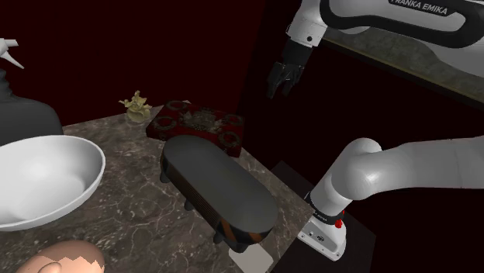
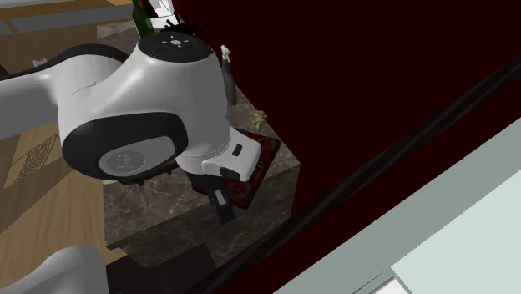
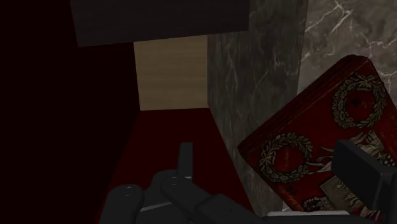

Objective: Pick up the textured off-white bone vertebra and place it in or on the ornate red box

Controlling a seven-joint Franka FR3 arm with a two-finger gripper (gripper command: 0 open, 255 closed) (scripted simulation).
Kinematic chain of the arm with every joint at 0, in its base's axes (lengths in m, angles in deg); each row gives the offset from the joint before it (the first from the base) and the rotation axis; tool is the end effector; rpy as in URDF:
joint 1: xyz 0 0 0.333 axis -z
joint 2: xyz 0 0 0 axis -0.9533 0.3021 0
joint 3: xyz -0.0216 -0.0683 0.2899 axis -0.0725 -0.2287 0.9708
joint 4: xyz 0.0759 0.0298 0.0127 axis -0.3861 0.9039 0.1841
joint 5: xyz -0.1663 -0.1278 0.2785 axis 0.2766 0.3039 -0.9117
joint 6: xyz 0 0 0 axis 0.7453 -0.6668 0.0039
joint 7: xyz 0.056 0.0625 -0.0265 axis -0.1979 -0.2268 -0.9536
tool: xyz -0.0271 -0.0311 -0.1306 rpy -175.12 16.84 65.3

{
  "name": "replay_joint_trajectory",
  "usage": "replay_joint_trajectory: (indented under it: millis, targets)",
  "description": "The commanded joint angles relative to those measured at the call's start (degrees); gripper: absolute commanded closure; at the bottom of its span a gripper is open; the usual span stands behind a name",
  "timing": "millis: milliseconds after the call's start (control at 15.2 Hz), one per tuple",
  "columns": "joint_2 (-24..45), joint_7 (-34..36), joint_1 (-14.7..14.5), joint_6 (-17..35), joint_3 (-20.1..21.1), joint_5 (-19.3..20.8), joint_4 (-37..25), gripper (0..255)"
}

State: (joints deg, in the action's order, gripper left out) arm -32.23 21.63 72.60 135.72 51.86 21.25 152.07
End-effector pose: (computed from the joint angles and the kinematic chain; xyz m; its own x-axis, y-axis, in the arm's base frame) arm 0.2745 0.0225 0.5288 0.9968 -0.0793 0.0084 -0.0784 -0.9935 -0.0822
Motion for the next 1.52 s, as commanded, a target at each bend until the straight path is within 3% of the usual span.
replay_joint_trajectory:
  millis: [0, 726, 1452]
  targets:
    - [0.0, 0.0, 0.0, 0.0, 0.0, 0.0, 0.0, 0]
    - [20.37, 11.28, -2.18, 9.67, 9.91, -4.21, -11.73, 0]
    - [43.95, 23.84, -3.87, 13.47, 17.47, 0.05, -32.04, 0]
